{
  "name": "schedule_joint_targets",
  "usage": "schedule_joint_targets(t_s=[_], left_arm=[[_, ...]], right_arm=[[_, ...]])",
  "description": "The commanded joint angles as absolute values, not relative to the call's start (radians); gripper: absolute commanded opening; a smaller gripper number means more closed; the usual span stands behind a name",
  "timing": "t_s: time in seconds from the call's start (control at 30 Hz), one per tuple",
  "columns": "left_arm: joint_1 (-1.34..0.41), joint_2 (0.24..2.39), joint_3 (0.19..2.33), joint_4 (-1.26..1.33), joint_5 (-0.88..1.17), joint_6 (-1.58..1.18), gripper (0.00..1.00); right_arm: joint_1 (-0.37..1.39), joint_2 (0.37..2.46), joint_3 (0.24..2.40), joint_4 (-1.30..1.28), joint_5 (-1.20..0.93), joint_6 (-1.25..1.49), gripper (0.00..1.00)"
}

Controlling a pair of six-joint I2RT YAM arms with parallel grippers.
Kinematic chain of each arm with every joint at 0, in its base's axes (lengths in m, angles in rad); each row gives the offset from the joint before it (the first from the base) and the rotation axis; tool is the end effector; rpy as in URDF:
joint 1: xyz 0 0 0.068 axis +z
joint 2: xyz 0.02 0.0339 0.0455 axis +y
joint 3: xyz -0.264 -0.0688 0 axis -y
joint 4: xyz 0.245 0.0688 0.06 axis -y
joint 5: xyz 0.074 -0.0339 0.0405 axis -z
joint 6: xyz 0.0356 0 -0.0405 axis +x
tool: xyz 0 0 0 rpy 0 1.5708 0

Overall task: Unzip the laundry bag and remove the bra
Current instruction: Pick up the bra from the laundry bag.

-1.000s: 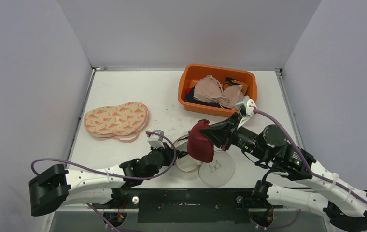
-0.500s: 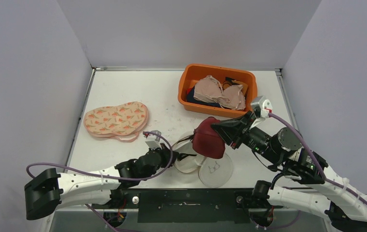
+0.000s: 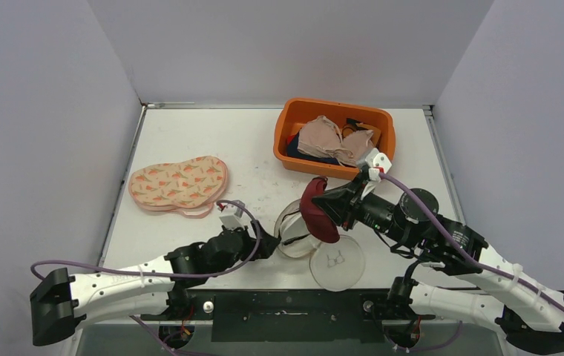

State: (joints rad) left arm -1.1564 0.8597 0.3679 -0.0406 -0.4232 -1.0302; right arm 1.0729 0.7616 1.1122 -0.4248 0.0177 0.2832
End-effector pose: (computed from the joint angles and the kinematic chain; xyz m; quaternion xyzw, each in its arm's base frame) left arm 0.0874 -0.1623 0.1967 -0.0505 0.8537 -0.3471 0.3849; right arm 0.0711 0.1295 0.4281 -0.2763 0.6787 0.4217 0.5339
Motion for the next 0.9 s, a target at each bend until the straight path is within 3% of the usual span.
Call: schedule_joint_targets(t_s=[0.0,0.23,0.37,0.5,0.6,0.87], left_arm=[[-1.156,0.756,0.432,-0.095,-0.392,-0.965,0.72],[-1.161,0.609,0.385,0.175,-0.341,-0.675,0.82],[-1.162,0.642,0.382,0.361,-0.268,-0.482,0.92],[-1.162,0.774,0.429,0.444,-0.220,-0.338,0.91],[-1.165,0.893,0.479,0.440,-0.193,-0.287,0.84],[-1.172,0.984,0.476,0.506,-0.177,-0.263,0.75]], right_arm=[[1.068,0.745,1.115,-0.384,0.016,0.272,0.05],[1.068,0.736,1.081,-0.359,-0.006,0.299,0.05],[1.068,0.739,1.067,-0.347,-0.036,0.309,0.05],[1.068,0.743,1.053,-0.326,-0.062,0.321,0.05],[1.068,0.739,1.049,-0.320,-0.070,0.328,0.05],[1.068,0.727,1.040,-0.309,-0.097,0.344,0.05]])
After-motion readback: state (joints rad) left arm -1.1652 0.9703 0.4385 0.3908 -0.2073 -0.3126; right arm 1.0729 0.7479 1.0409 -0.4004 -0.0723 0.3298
